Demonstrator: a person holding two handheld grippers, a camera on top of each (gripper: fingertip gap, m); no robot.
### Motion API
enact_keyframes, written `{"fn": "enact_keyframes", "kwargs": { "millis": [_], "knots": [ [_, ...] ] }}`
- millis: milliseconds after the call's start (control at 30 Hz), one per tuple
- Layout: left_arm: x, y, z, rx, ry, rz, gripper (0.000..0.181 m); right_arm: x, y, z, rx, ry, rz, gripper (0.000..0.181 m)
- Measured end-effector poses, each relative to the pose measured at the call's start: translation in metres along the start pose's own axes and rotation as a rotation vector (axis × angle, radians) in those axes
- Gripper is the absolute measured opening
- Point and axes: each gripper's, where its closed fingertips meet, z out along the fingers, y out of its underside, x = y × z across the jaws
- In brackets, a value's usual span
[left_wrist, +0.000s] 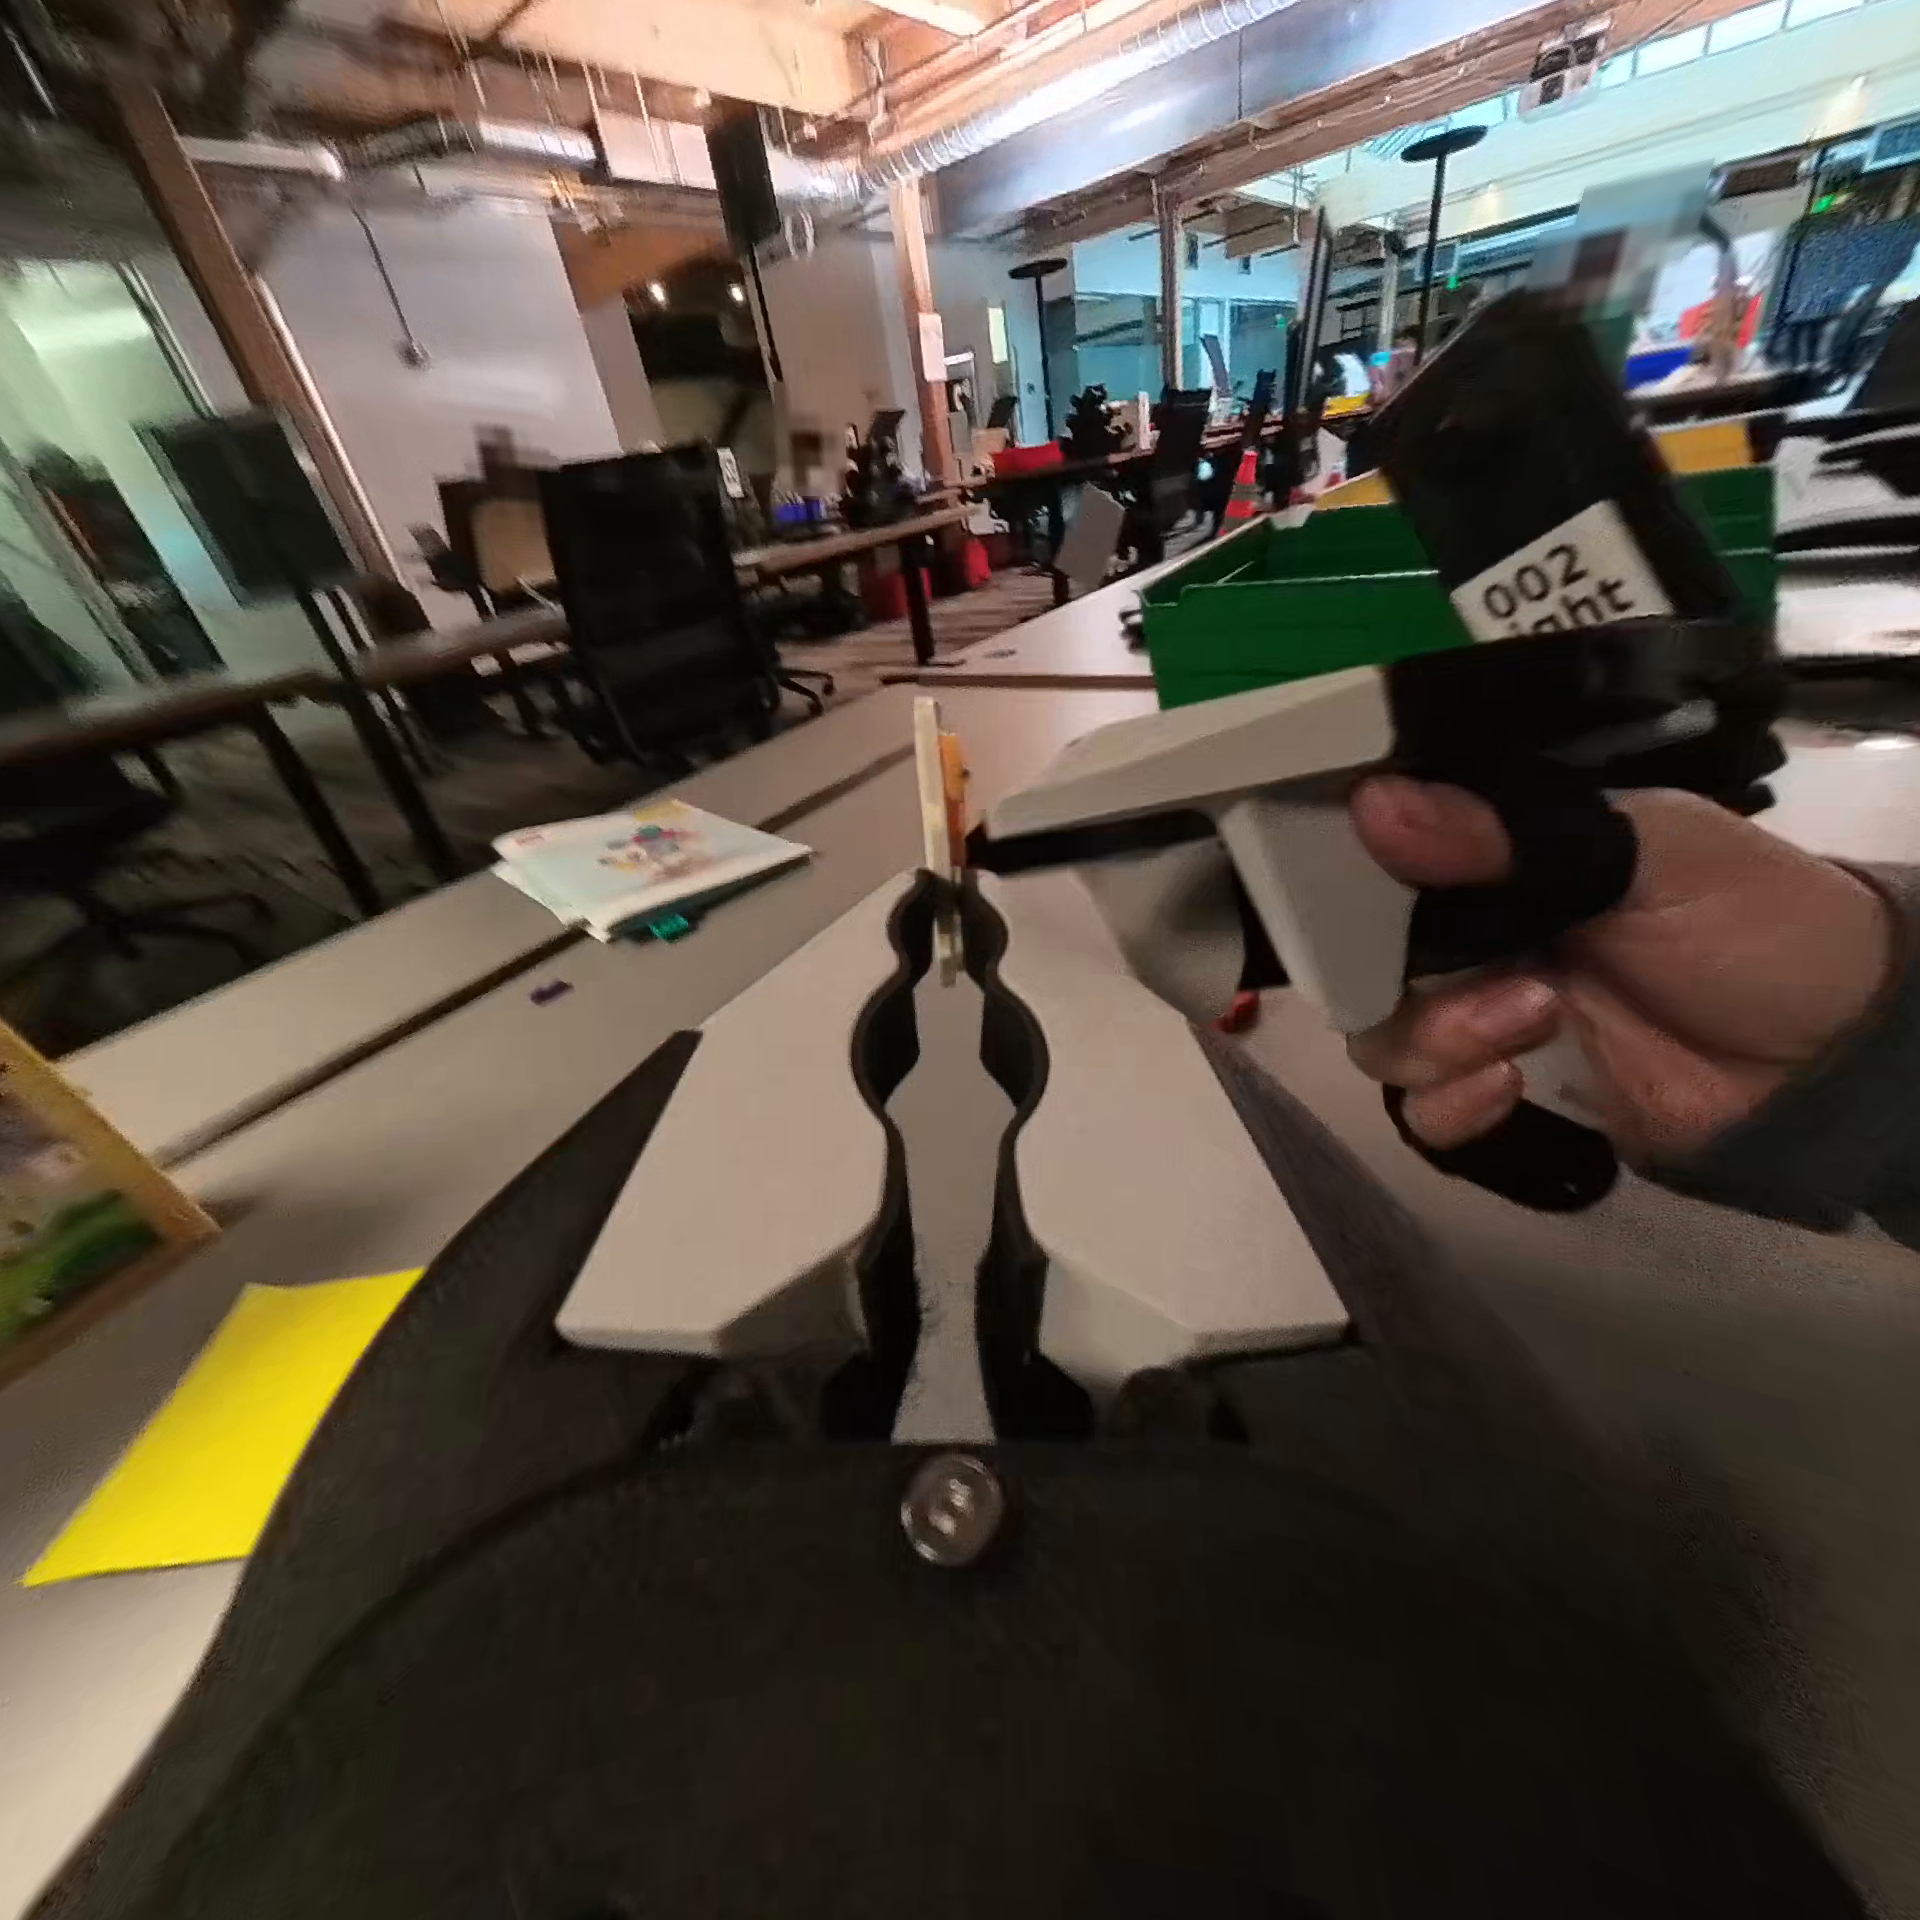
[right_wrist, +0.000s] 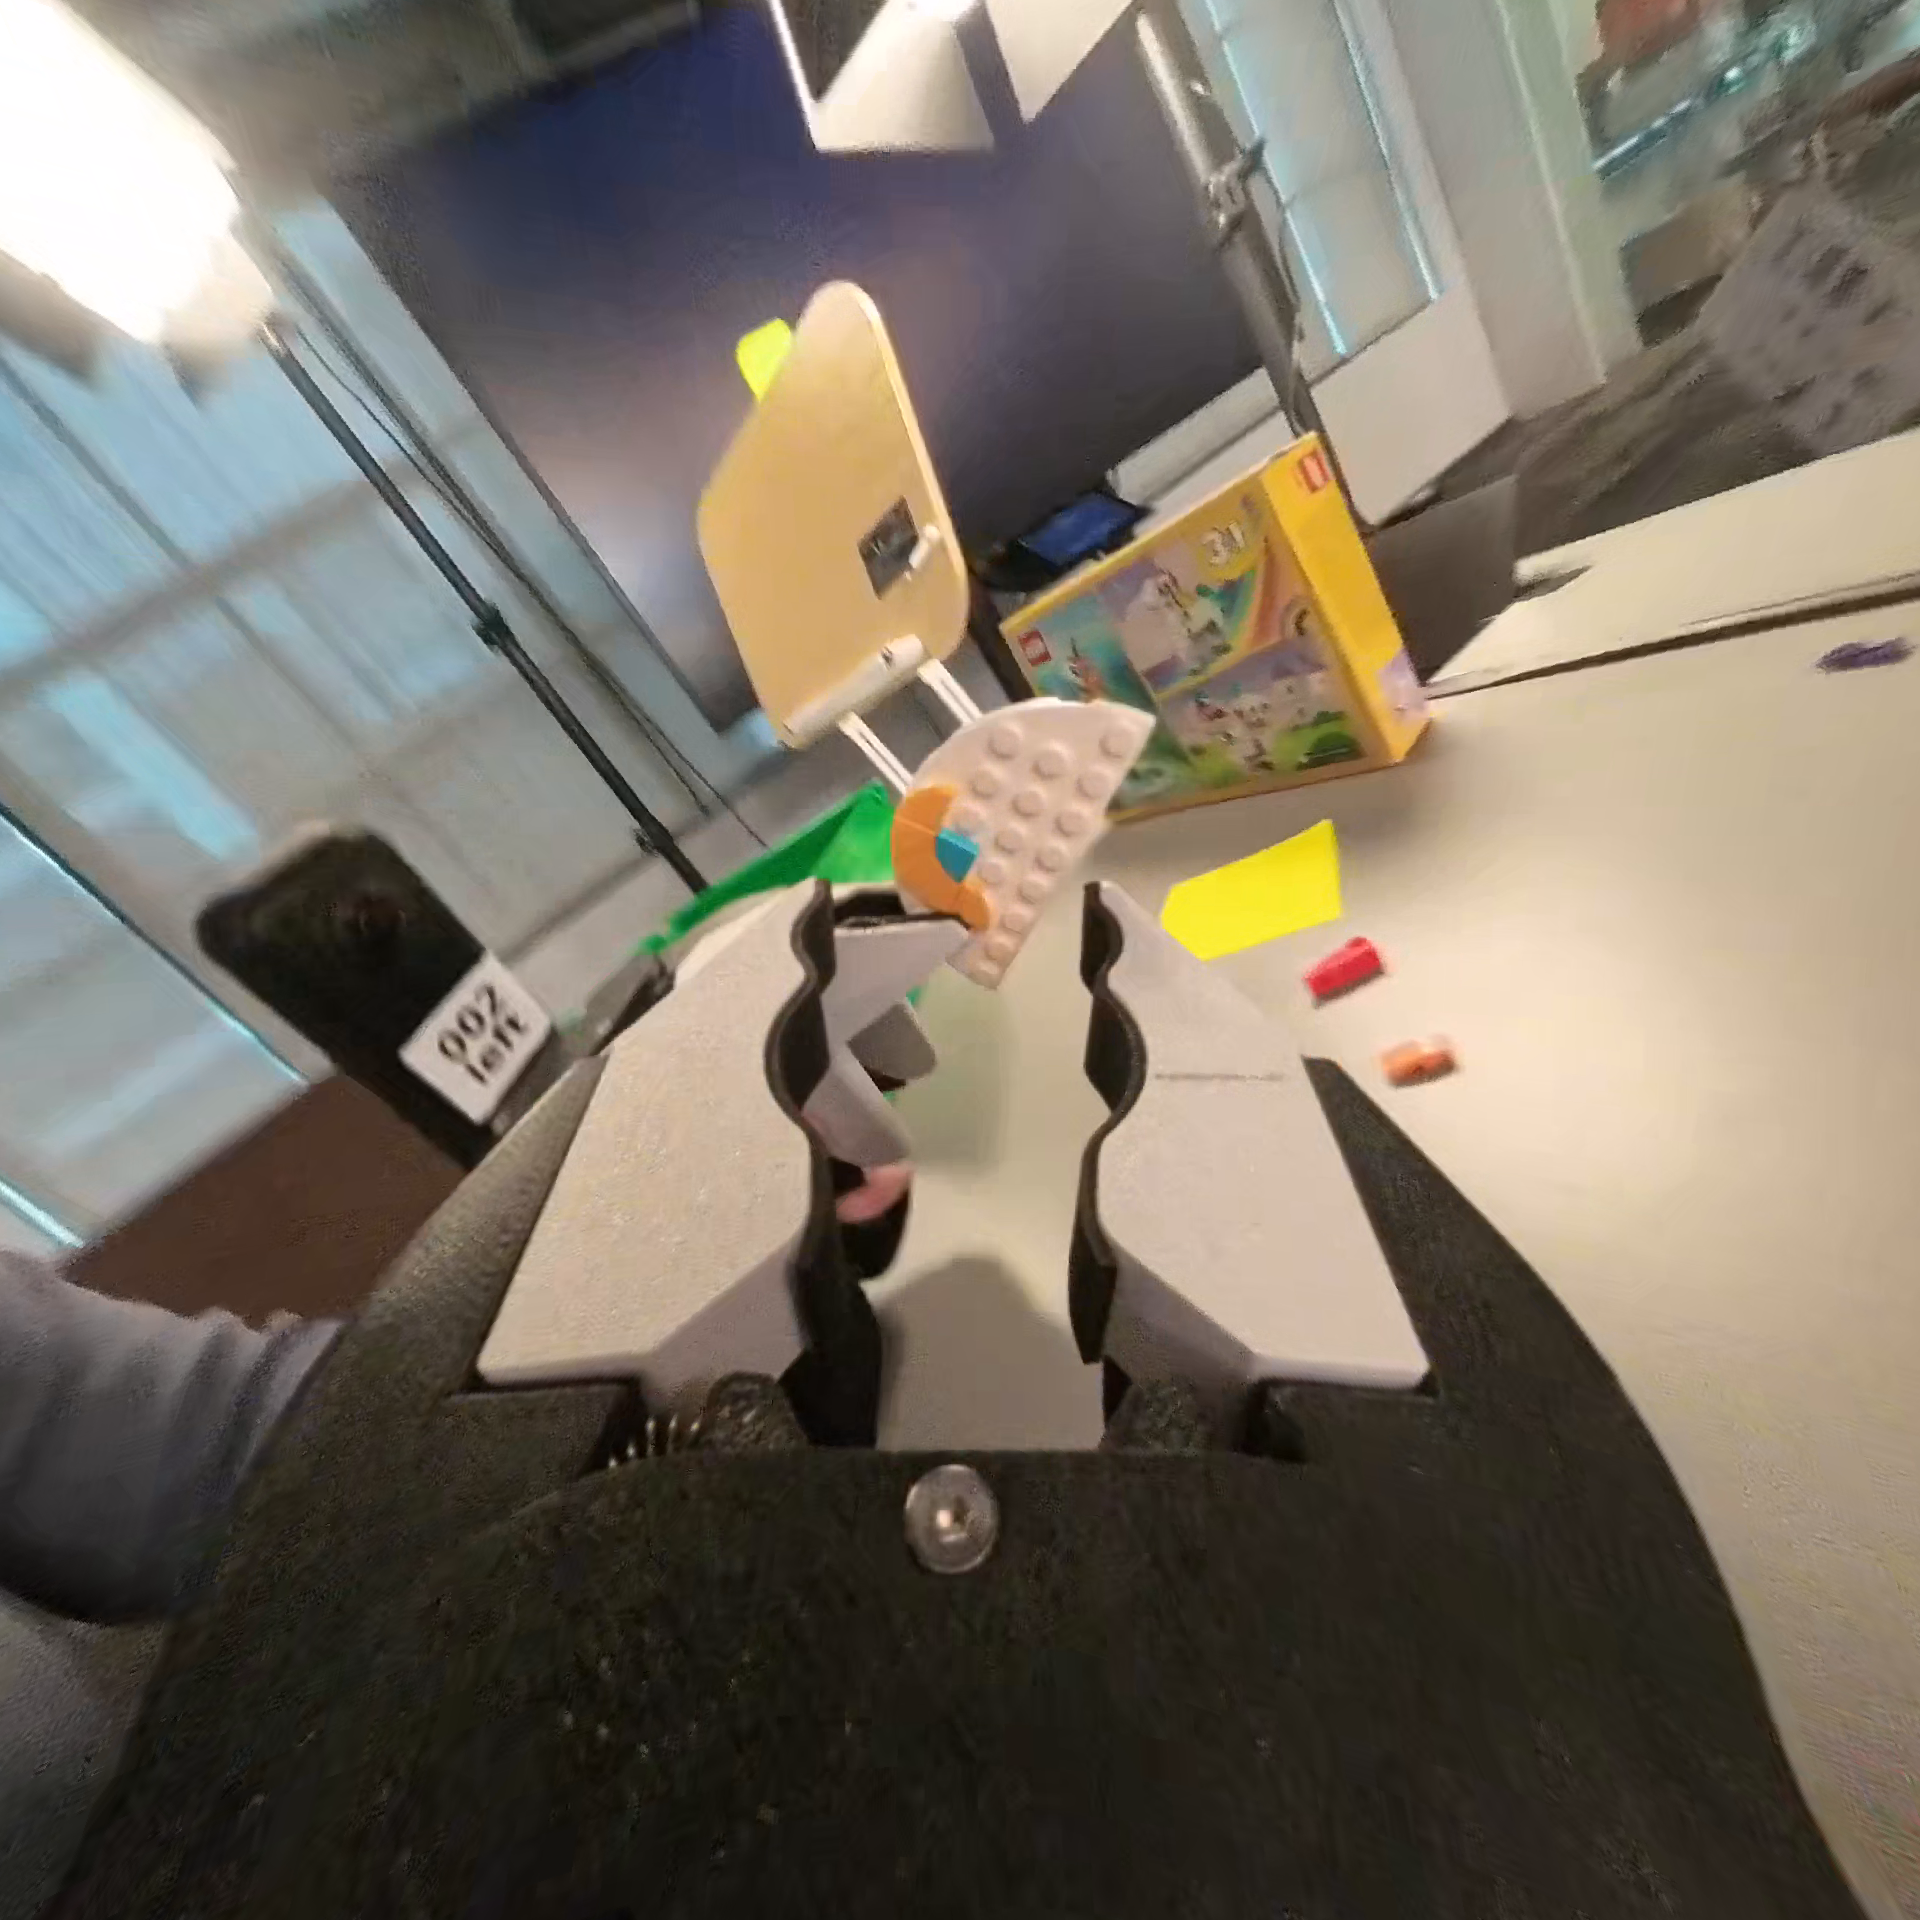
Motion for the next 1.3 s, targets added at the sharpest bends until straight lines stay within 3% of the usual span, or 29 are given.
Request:
{"fn": "enact_keyframes", "kwargs": {
  "millis": [167,467,500,567,700,833,900,1067,1200,1300],
  "knots": [
    [0.007,-0.01,-0.002,0.011,-0.052,0.162,0.003,-0.006,-0.012,-0.001,0.126,-0.108,0.181,0.031],
    [0.014,-0.006,-0.004,0.0,0.188,-0.16,0.004,-0.007,-0.002,-0.012,-0.03,-0.257,0.067,0.028],
    [0.012,-0.005,-0.005,0.002,0.192,-0.189,0.003,-0.005,-0.004,-0.015,-0.017,-0.269,0.068,0.003],
    [0.017,-0.008,-0.005,0.014,0.261,-0.29,0.003,0.0,-0.003,-0.016,-0.033,-0.249,0.057,0.004],
    [0.013,0.003,-0.001,-0.034,0.196,-0.244,0.003,0.012,0.003,-0.014,-0.069,-0.187,0.045,0.005],
    [0.006,0.019,0.003,-0.098,0.139,-0.234,0.003,0.015,0.004,-0.009,-0.05,-0.174,0.083,0.034],
    [0.004,0.02,0.003,-0.1,0.116,-0.205,0.003,0.017,-0.001,-0.006,-0.003,-0.145,0.095,0.029],
    [0.003,0.022,0.004,-0.132,0.057,-0.045,0.003,0.014,-0.003,-0.002,0.045,-0.144,0.156,0.038],
    [0.009,0.024,0.006,-0.169,0.03,0.117,0.003,0.016,-0.003,-0.002,0.062,-0.142,0.198,0.03],
    [0.014,0.017,0.004,-0.14,0.11,-0.027,0.004,0.007,-0.005,-0.007,0.03,-0.188,0.12,0.03]
  ]
}}
